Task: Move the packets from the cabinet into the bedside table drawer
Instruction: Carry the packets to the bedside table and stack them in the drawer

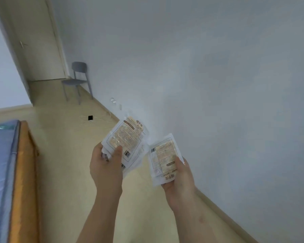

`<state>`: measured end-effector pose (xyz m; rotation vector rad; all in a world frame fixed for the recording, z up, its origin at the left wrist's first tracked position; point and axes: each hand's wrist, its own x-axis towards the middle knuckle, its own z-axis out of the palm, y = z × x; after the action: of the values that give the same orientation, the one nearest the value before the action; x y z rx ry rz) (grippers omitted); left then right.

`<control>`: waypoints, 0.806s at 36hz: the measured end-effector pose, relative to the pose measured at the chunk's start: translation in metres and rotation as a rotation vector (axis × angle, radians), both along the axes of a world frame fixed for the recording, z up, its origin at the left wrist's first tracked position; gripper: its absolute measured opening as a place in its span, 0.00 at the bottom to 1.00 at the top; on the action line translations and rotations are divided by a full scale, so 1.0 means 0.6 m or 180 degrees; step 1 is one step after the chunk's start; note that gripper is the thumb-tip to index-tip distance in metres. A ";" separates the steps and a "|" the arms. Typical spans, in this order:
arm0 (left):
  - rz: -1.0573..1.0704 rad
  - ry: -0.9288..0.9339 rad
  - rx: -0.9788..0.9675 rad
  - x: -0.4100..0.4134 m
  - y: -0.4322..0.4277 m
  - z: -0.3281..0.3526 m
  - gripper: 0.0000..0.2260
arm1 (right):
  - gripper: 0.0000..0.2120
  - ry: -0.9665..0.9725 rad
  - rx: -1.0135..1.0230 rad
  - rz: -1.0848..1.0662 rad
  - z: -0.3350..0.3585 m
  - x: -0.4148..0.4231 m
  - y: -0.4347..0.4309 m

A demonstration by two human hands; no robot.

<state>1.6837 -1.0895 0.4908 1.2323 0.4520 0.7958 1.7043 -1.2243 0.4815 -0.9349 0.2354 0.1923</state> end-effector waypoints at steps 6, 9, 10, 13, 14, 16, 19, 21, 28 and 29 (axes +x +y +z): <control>0.0308 -0.0004 0.0165 0.150 0.092 -0.005 0.10 | 0.12 -0.0302 -0.0129 0.0389 0.011 0.163 0.111; 0.0345 0.0088 0.0419 0.235 0.148 0.006 0.08 | 0.13 -0.0426 0.0005 0.0563 0.033 0.251 0.180; 0.0355 0.0115 0.0537 0.261 0.167 0.009 0.08 | 0.13 -0.0482 0.0029 0.0593 0.039 0.280 0.204; 0.0360 0.0139 0.0887 0.335 0.220 0.020 0.09 | 0.12 -0.0610 0.0073 0.0726 0.058 0.356 0.272; 0.0375 0.0158 0.0974 0.357 0.236 0.022 0.10 | 0.11 -0.0617 0.0067 0.0783 0.059 0.380 0.292; 0.0403 0.0242 0.1187 0.391 0.266 0.020 0.13 | 0.10 -0.0576 0.0016 0.0896 0.048 0.423 0.330; 0.0288 0.0457 0.1625 0.433 0.309 0.012 0.17 | 0.28 -0.0395 0.0117 0.1252 0.032 0.477 0.390; 0.0163 0.0656 0.1956 0.468 0.340 0.008 0.17 | 0.25 -0.0234 0.0278 0.1389 0.025 0.514 0.429; 0.0268 0.1247 0.3035 0.618 0.486 -0.028 0.15 | 0.29 -0.0107 0.0864 0.1914 -0.002 0.695 0.583; 0.0277 0.1195 0.3162 0.645 0.509 -0.031 0.16 | 0.29 -0.0123 0.0928 0.1925 -0.003 0.722 0.606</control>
<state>2.0709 -0.7841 0.4720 2.3226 0.4173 0.8924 2.1374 -0.8608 0.4795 -0.6959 -0.1179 0.7450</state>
